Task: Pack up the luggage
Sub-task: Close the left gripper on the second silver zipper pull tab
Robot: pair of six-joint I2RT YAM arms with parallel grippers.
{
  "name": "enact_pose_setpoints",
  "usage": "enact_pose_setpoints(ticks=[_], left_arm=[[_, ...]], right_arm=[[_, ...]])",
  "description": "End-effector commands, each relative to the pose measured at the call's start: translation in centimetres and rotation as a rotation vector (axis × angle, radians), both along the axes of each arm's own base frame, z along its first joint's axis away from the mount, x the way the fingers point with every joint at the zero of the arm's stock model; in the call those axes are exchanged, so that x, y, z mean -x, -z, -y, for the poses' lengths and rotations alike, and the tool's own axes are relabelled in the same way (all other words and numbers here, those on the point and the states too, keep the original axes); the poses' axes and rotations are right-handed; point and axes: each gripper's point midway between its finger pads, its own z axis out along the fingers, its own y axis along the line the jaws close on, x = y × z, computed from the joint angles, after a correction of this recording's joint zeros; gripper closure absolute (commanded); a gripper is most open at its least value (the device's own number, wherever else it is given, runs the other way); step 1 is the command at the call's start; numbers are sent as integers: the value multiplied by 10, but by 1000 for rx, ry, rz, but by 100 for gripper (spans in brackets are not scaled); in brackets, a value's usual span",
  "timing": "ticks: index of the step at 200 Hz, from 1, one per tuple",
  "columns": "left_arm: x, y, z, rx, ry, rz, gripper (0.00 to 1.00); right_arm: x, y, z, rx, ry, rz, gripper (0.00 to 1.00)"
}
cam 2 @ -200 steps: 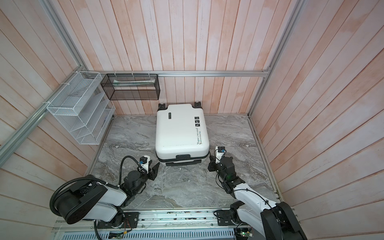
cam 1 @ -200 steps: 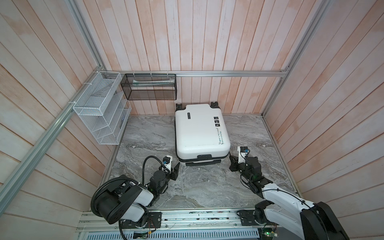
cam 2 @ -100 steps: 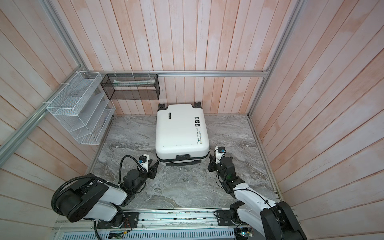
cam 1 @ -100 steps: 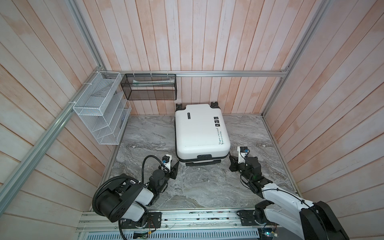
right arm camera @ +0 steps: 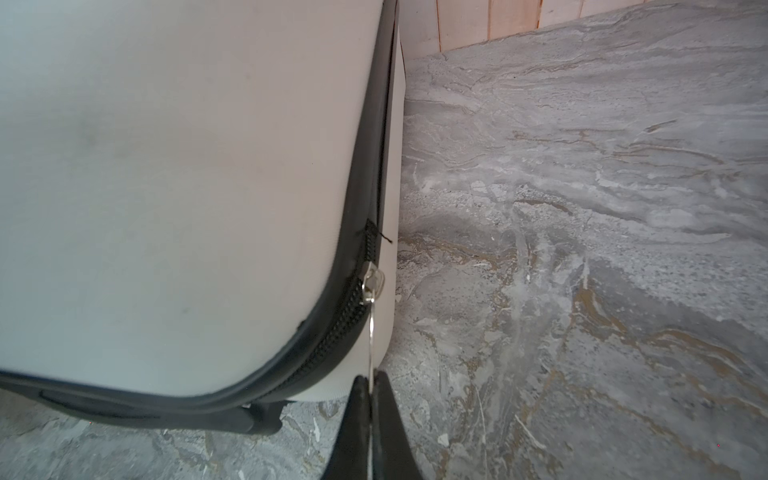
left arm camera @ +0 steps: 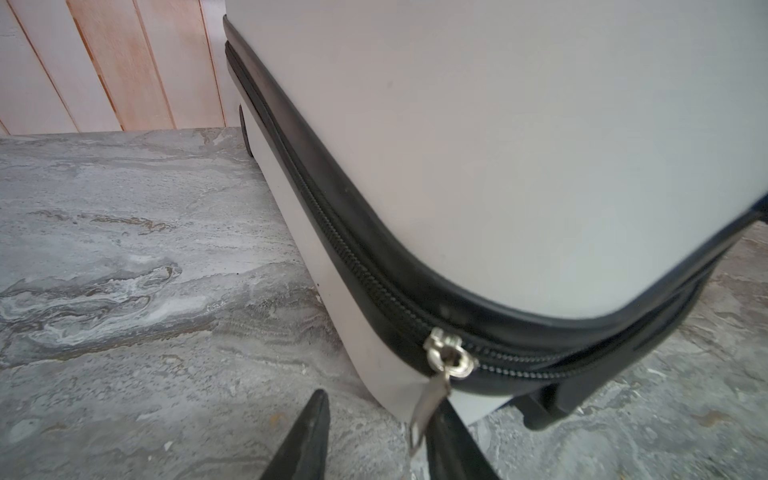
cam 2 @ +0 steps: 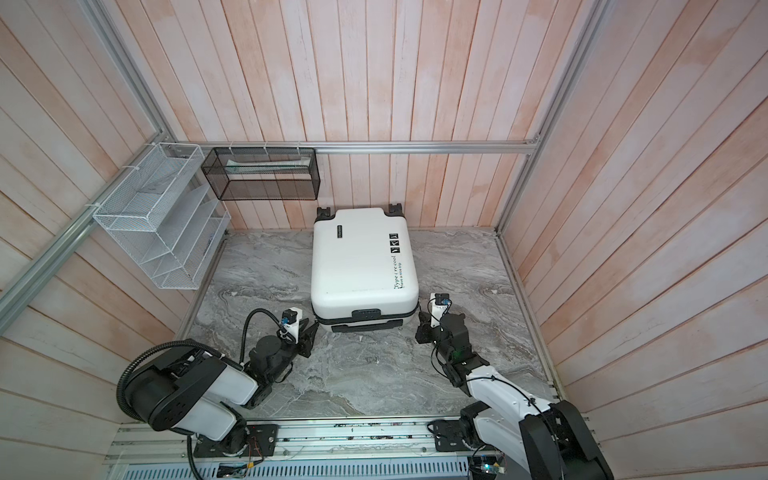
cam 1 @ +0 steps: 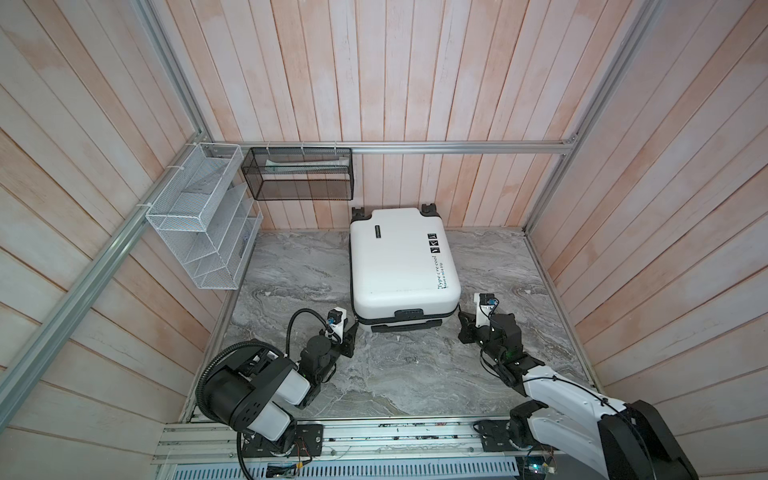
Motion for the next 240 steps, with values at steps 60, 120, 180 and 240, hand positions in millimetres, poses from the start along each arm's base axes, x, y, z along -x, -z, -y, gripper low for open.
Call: enact_pose_setpoints(ticks=[60,120,180,240], left_arm=[[-13,-33,14,50,45,112,66],[-10,-36,17,41,74,120,66],[-7,-45,22,33,109,144,74],[-5,-46,22,1,125,147,78]], right_arm=[[4,10,-2,15,-26,-30,100],[4,10,-3,16,-28,-29,100],[4,11,-4,17,-34,-33,100],[4,11,-4,16,-35,-33,100]])
